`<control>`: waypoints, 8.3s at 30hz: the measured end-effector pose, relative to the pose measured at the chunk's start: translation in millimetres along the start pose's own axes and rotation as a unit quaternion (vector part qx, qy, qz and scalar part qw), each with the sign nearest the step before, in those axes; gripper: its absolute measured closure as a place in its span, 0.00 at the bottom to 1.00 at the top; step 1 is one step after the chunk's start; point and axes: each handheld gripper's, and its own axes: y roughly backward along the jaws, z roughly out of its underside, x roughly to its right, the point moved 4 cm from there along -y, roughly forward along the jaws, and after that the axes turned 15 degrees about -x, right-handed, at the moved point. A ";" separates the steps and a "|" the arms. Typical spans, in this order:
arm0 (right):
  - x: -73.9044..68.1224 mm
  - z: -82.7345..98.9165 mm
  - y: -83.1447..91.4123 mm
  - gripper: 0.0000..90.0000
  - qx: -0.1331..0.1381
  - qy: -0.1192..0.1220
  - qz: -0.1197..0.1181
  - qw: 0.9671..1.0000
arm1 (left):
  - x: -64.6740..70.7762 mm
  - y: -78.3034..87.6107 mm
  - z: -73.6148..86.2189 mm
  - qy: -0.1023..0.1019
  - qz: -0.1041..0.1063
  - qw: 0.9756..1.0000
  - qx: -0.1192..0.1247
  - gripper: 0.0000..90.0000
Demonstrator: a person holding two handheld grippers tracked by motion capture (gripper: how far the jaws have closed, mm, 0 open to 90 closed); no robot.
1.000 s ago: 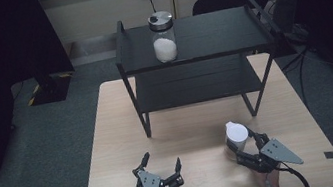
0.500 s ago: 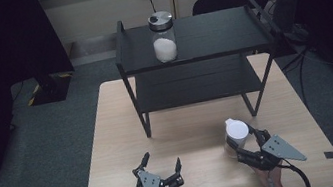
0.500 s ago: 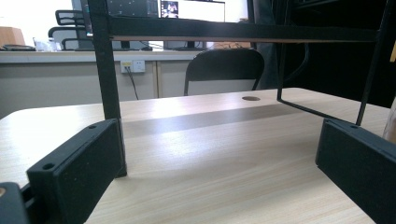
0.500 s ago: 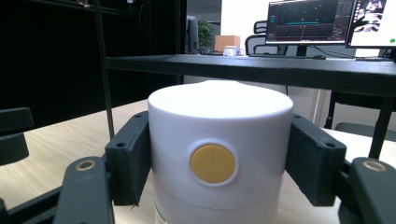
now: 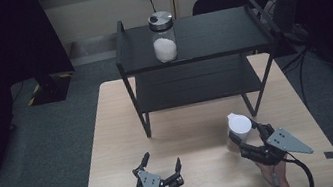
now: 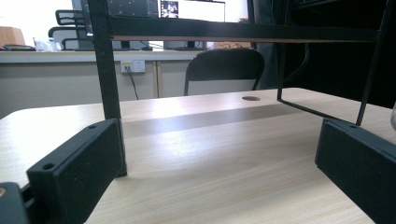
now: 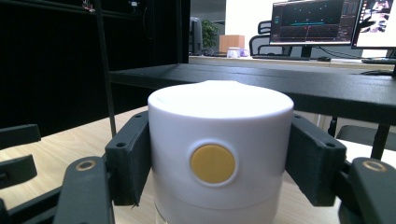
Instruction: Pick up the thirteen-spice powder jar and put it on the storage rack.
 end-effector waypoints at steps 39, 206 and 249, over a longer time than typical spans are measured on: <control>24.0 -81.4 5.0 0.34 0.008 0.018 -0.005 1.000 | 0.0 0.0 0.0 0.000 0.000 1.000 0.000 0.00; 24.4 -249.6 -59.1 0.00 0.071 -0.021 0.103 0.992 | -0.7 0.0 0.1 -0.001 0.003 1.000 0.000 0.00; 3.7 -159.0 -11.8 0.00 0.073 -0.001 0.102 0.992 | -0.7 0.0 0.0 -0.001 0.003 1.000 0.000 0.00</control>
